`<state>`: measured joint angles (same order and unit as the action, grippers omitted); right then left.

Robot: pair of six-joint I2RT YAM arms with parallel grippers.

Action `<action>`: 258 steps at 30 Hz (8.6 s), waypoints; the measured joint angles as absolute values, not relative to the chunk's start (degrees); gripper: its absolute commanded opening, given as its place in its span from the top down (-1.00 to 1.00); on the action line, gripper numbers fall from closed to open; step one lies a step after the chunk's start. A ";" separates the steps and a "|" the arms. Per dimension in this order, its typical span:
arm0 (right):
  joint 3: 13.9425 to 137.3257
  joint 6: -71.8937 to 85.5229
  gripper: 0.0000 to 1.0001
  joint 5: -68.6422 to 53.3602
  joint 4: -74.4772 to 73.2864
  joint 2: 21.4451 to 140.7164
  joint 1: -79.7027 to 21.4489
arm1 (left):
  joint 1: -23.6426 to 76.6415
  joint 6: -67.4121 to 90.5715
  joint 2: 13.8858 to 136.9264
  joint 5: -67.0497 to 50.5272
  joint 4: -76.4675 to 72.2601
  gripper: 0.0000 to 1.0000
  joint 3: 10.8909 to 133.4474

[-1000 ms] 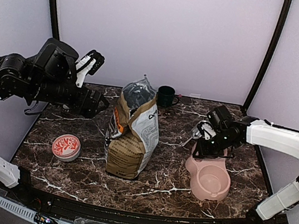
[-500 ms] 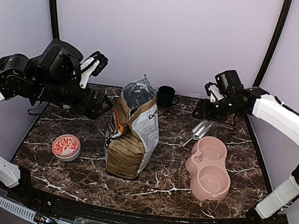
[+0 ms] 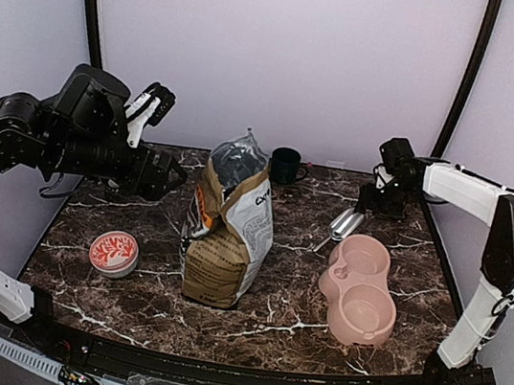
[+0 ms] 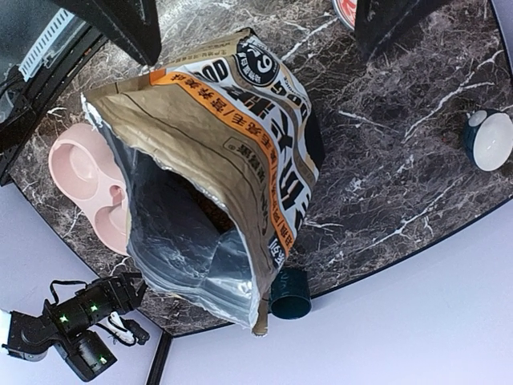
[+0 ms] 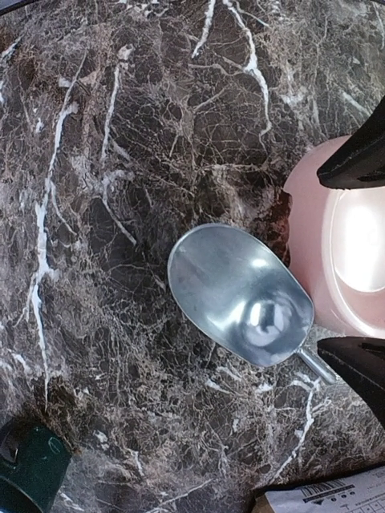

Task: Serve the pet food
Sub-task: Pick up the spatula from the center of the board, then pass from the right arm to the left, then pass from the left arm to the right

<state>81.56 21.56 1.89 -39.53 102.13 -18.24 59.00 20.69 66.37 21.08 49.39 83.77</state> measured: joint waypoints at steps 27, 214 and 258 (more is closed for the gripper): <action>76.82 23.38 0.82 -10.44 -22.02 112.38 -13.80 | 58.98 18.83 70.32 26.59 49.76 -0.91 88.27; 53.21 37.21 -0.12 -40.75 16.10 52.18 -32.56 | 59.68 30.22 88.36 -3.03 21.43 1.00 103.04; 51.16 37.80 0.14 -42.06 18.00 55.40 -32.93 | 59.42 32.23 83.66 -3.68 12.88 1.00 96.16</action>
<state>51.16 37.80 -42.06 18.00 55.40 -32.93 59.42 32.23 83.66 -3.68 12.88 96.16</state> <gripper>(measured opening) 0.444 0.033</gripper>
